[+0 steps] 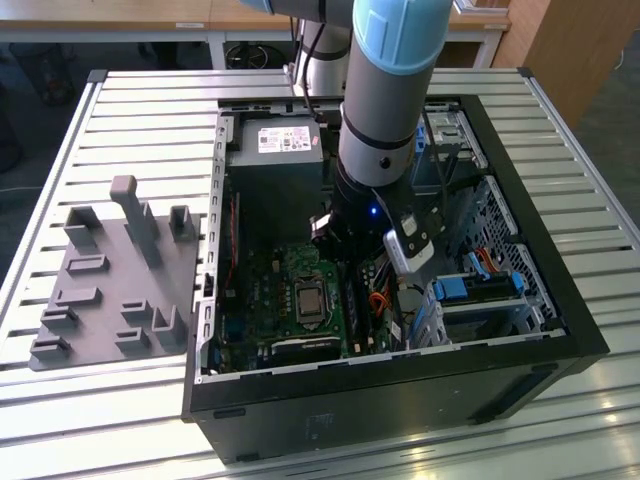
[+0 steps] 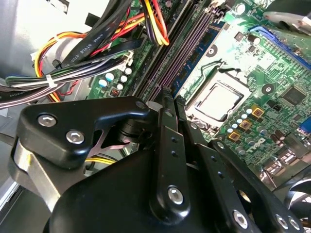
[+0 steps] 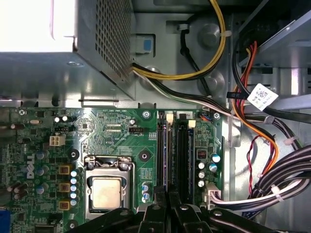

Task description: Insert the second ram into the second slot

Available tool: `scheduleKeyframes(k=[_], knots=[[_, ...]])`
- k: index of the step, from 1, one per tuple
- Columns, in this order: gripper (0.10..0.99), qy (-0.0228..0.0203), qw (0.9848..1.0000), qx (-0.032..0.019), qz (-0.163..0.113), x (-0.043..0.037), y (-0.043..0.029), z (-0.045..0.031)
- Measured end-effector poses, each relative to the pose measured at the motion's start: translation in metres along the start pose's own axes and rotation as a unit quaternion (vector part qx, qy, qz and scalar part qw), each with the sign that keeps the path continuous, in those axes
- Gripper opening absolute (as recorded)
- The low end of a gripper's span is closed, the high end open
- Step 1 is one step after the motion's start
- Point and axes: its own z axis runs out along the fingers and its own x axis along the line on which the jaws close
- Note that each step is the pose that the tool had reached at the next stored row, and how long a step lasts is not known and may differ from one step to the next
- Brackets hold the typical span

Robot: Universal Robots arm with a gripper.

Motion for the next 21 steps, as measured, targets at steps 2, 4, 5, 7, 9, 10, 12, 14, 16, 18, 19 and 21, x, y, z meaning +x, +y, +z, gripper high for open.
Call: scheduleKeyframes(k=[2, 4, 5, 7, 9, 10, 12, 14, 16, 18, 19, 21], knots=[[0.137, 0.0000, 1.0000, 0.0000, 0.000, -0.0006, 0.0000, 0.0000], [0.137, 0.0000, 1.0000, 0.0002, 0.000, -0.0010, -0.0001, 0.0001], [0.137, 0.0000, 1.0000, 0.0000, 0.000, -0.0010, 0.0000, 0.0006], [0.137, 0.0000, 1.0000, 0.0000, 0.000, -0.0012, 0.0000, 0.0017], [0.137, 0.0001, 1.0000, 0.0001, 0.000, -0.0016, -0.0001, 0.0034], [0.137, 0.0000, 1.0000, 0.0001, 0.000, -0.0016, -0.0002, 0.0041], [0.137, 0.0001, 1.0000, 0.0003, 0.000, -0.0019, -0.0002, 0.0044], [0.137, 0.0001, 1.0000, 0.0001, 0.000, -0.0025, -0.0002, 0.0048], [0.137, 0.0000, 1.0000, 0.0001, 0.000, -0.0028, -0.0002, 0.0051], [0.137, 0.0001, 1.0000, 0.0001, 0.000, -0.0029, -0.0003, 0.0056], [0.137, 0.0001, 1.0000, 0.0003, 0.000, -0.0030, -0.0004, 0.0058], [0.137, 0.0003, 1.0000, 0.0006, 0.000, -0.0030, -0.0008, 0.0062]])
